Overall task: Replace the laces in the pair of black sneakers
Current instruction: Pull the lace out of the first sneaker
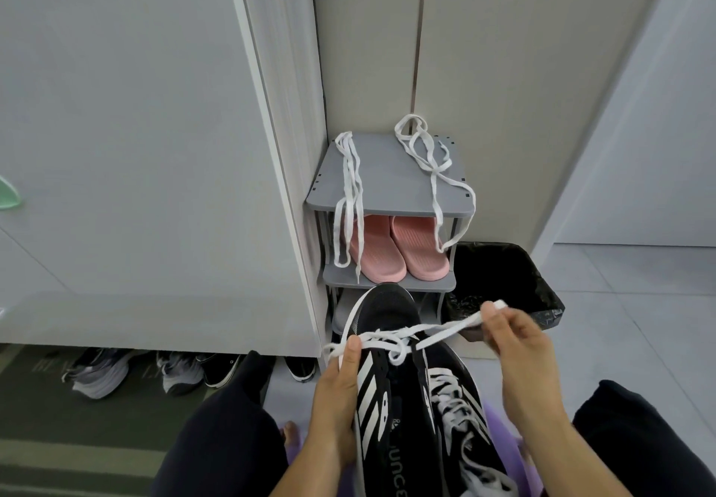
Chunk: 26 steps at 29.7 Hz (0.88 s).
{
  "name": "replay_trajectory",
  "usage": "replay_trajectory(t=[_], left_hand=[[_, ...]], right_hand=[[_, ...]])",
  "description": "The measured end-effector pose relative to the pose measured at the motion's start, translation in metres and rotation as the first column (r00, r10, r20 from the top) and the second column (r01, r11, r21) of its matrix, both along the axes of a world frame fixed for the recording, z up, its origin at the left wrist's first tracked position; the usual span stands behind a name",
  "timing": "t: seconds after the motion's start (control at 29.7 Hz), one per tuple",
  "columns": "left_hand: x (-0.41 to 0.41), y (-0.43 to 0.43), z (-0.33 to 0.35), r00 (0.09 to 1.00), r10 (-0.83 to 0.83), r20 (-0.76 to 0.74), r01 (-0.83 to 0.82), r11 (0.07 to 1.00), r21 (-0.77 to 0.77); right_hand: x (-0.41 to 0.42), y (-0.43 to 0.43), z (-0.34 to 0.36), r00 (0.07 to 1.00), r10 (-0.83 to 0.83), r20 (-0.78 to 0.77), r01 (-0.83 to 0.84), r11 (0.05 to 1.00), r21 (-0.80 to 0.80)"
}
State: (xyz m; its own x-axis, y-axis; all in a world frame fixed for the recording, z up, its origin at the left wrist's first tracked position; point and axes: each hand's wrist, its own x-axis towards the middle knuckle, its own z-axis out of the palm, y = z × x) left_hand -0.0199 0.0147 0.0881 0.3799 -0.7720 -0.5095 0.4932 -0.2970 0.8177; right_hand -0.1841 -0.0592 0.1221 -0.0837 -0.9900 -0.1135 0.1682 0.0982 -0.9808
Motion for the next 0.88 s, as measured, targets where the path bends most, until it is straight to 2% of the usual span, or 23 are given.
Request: replay_trajectory(t=[0.07,0.1,0.13,0.2,0.27,0.3,0.37,0.44,0.47,0.54,0.61,0.64,0.67,0.78,0.81,0.88], left_hand=[[-0.001,0.000,0.000,1.000,0.000,0.010,0.000,1.000,-0.006],[-0.002,-0.001,0.000,1.000,-0.002,0.019,0.002,1.000,-0.010],[-0.003,-0.001,0.001,1.000,-0.005,0.025,0.005,1.000,-0.010],[-0.002,-0.001,0.000,1.000,-0.007,0.013,0.007,1.000,0.001],[0.000,-0.001,-0.001,1.000,-0.003,0.006,0.003,1.000,0.003],[0.001,-0.001,-0.002,1.000,-0.002,0.015,0.002,1.000,0.001],[-0.002,-0.002,0.000,0.999,-0.016,0.043,0.016,1.000,-0.004],[-0.006,-0.001,0.002,0.997,-0.029,0.066,0.030,1.000,-0.006],[-0.006,-0.001,0.002,0.997,-0.027,0.069,0.027,1.000,-0.001],[-0.004,-0.002,0.001,0.999,-0.008,0.044,0.008,1.000,0.012],[-0.001,-0.001,0.000,1.000,-0.010,0.020,0.010,1.000,0.003],[0.000,-0.001,0.001,1.000,-0.018,0.024,0.018,1.000,-0.001],[0.000,-0.001,0.002,0.999,-0.024,0.029,0.024,1.000,-0.002],[-0.003,-0.001,0.001,0.997,-0.039,0.064,0.038,0.999,0.007],[-0.002,-0.001,0.001,0.997,-0.033,0.072,0.033,0.999,0.011],[-0.001,-0.002,0.003,0.998,-0.015,0.065,0.014,1.000,0.021]], right_hand=[[0.015,0.017,-0.009,0.970,0.227,-0.081,-0.225,0.974,0.041],[0.023,0.026,-0.012,0.952,0.281,-0.124,-0.277,0.960,0.046],[0.029,0.029,-0.015,0.949,0.278,-0.149,-0.277,0.960,0.027],[0.026,0.021,-0.016,0.980,0.145,-0.139,-0.148,0.989,-0.015],[0.010,0.005,-0.012,0.999,-0.031,0.013,0.031,0.999,0.010],[0.004,0.000,-0.012,0.996,-0.052,0.075,0.051,0.999,0.019],[0.008,0.005,-0.012,0.993,0.113,0.044,-0.114,0.993,0.034],[0.023,0.023,-0.019,0.953,0.285,-0.100,-0.280,0.958,0.062],[0.029,0.027,-0.021,0.946,0.279,-0.167,-0.273,0.960,0.062],[0.029,0.022,-0.017,0.974,0.152,-0.169,-0.149,0.988,0.032],[0.016,0.011,-0.007,1.000,-0.015,-0.016,0.015,0.998,0.056],[0.010,0.006,-0.005,0.998,-0.043,0.050,0.040,0.997,0.067],[0.008,0.006,-0.005,0.998,-0.005,0.058,0.001,0.998,0.070],[0.024,0.024,-0.012,0.953,0.283,-0.107,-0.273,0.957,0.098],[0.030,0.028,-0.013,0.941,0.299,-0.161,-0.286,0.953,0.100],[0.028,0.020,-0.013,0.965,0.184,-0.186,-0.175,0.983,0.062]])
